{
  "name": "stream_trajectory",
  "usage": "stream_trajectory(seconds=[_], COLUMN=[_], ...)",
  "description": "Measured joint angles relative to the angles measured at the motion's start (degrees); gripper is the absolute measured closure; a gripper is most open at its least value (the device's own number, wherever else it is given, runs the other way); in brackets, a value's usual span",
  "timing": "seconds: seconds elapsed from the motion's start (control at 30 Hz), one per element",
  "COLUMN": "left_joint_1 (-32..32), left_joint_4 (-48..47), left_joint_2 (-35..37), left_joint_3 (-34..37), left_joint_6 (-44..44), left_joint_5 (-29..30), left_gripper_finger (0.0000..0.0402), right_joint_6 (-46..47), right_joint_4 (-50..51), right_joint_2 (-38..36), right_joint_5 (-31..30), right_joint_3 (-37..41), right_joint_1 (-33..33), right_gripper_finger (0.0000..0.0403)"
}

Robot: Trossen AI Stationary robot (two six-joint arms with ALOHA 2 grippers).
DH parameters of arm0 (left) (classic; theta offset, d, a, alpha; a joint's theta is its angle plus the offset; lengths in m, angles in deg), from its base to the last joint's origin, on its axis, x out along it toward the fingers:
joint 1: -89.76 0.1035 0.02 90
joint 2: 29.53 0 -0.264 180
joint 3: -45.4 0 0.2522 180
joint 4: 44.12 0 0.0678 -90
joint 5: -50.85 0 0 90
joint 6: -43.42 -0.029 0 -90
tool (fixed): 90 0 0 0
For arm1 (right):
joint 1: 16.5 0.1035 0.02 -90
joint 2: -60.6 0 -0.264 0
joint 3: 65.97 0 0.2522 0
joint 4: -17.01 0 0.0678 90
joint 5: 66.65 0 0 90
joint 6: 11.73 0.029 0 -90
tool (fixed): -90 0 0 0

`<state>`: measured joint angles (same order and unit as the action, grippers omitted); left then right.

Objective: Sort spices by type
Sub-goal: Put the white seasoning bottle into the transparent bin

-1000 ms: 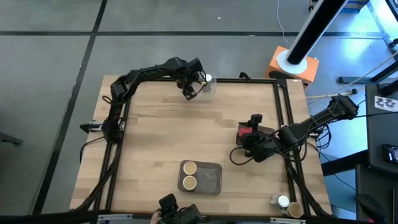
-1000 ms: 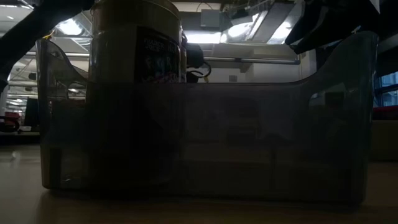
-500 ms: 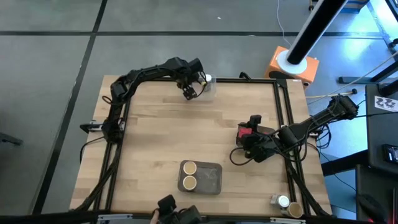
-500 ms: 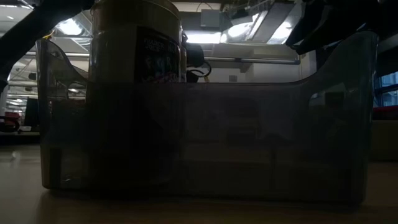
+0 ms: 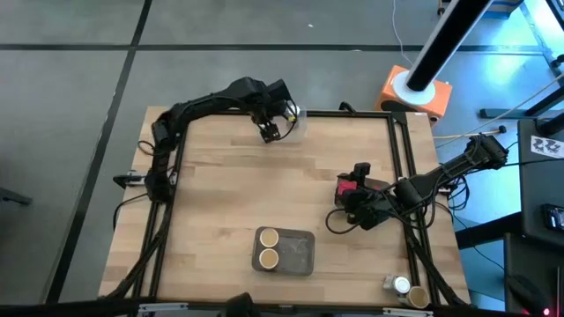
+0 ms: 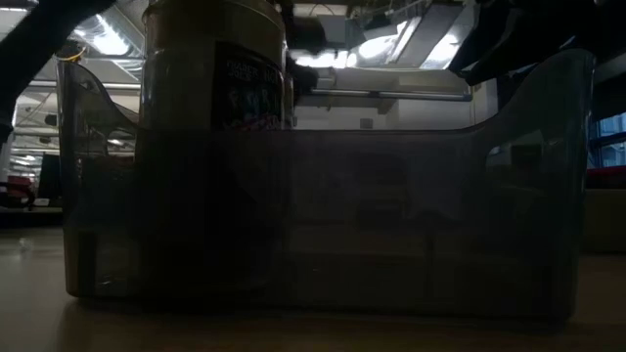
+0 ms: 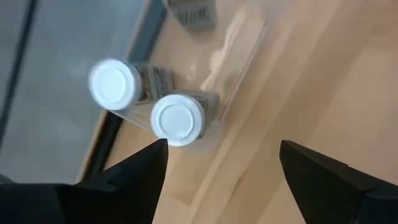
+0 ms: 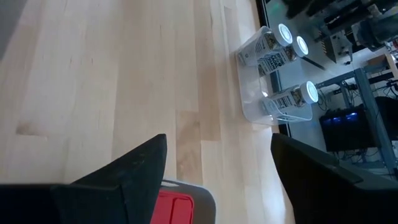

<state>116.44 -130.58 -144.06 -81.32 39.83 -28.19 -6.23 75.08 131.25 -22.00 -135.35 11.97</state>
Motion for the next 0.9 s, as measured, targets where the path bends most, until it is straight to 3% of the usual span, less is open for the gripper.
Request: stream_trajectory(seconds=[0.17,0.3,0.6,0.77,0.9], left_joint_1=[-6.0,-12.3,-27.1,-35.2,-40.0], left_joint_4=[2.3,5.2,25.4,44.1,60.7], left_joint_2=[7.2,14.3,34.4,42.7,45.3], left_joint_3=[1.4,6.5,33.8,49.2,58.4], left_joint_6=[2.4,4.6,11.6,12.0,10.2], left_joint_5=[4.0,6.3,12.4,14.4,14.5], left_gripper_finger=[0.0109,0.0109,0.0109,0.0109,0.0109], right_joint_6=[0.0,0.1,2.9,6.1,10.6], right_joint_4=[-1.5,-1.5,-4.3,-2.4,2.0], right_joint_2=[0.0,0.0,0.0,0.0,0.0], right_joint_5=[0.0,1.2,7.6,14.6,21.9], right_joint_3=[0.0,0.0,-0.1,-2.5,-6.3], right_joint_1=[0.0,0.0,0.0,0.1,1.4], right_gripper_finger=[0.0113,0.0113,0.0114,0.0114,0.0114])
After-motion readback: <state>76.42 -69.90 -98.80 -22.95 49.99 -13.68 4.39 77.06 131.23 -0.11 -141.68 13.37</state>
